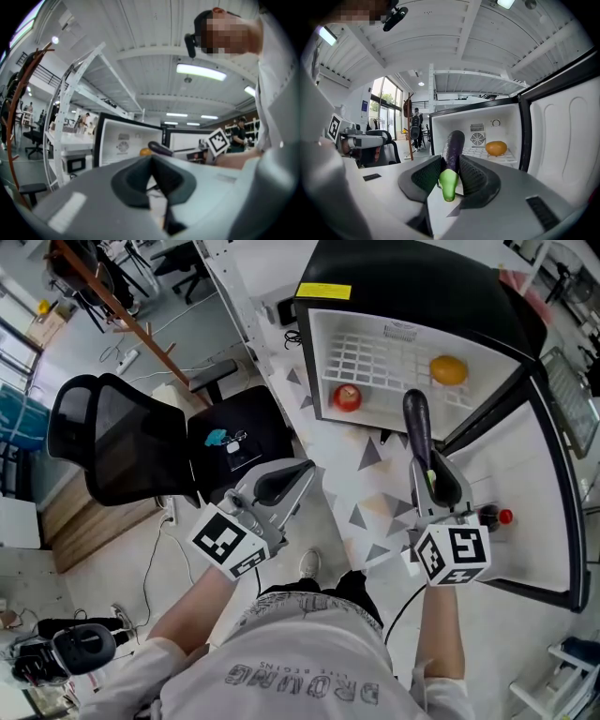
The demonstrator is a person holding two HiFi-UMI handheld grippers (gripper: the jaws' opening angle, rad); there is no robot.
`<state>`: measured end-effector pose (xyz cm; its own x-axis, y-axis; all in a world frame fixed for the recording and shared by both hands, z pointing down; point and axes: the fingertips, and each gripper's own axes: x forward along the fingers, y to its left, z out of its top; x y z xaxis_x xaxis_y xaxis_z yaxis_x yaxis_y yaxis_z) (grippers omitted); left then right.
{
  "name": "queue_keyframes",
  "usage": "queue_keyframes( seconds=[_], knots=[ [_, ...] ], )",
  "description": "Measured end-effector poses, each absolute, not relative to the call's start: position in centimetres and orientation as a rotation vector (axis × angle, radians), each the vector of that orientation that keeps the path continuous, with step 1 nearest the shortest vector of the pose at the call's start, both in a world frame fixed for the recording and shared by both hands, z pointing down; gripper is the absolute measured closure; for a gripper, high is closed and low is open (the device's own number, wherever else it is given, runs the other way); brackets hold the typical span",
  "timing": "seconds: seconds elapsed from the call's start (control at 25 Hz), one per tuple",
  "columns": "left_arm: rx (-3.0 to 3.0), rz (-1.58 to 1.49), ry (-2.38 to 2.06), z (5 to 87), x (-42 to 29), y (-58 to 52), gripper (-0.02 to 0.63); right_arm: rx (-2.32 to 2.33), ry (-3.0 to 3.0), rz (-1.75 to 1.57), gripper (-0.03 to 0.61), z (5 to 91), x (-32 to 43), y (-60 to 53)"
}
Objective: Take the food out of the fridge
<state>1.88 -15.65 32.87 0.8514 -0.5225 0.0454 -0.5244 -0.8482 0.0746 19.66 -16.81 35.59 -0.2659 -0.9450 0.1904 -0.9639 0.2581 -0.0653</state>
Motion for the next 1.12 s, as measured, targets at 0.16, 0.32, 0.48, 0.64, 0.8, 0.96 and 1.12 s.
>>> queue_keyframes(
  seconds=[0.16,0.32,0.48,0.64,0.8,0.96,1.12],
  knots=[
    [2.942,0.034,-0.821,33.0,2.2,-15.6,0.607,1.826,-2.403,0.254,0.466,35.7,19.8,-16.0],
    [2.945,0.033,-0.805,33.0,2.5,-15.6,0.607,1.832,-2.399,0.264,0.466,35.7,20.0,-15.5],
    [2.945,0.035,-0.798,33.0,2.7,-15.8,0.607,1.842,-2.405,0.276,0.466,35.6,20.1,-15.3],
    [2.947,0.032,-0.794,32.9,2.8,-15.8,0.607,1.847,-2.417,0.286,0.466,35.3,19.9,-14.9],
    [2.947,0.028,-0.794,32.9,2.8,-15.8,0.607,1.846,-2.424,0.286,0.466,35.1,19.7,-14.5],
    [2.944,0.026,-0.793,33.0,2.8,-15.7,0.607,1.843,-2.427,0.288,0.466,35.0,19.6,-13.9],
    [2.945,0.026,-0.790,33.0,2.9,-15.6,0.607,1.846,-2.429,0.297,0.466,35.0,19.7,-13.6]
  ],
)
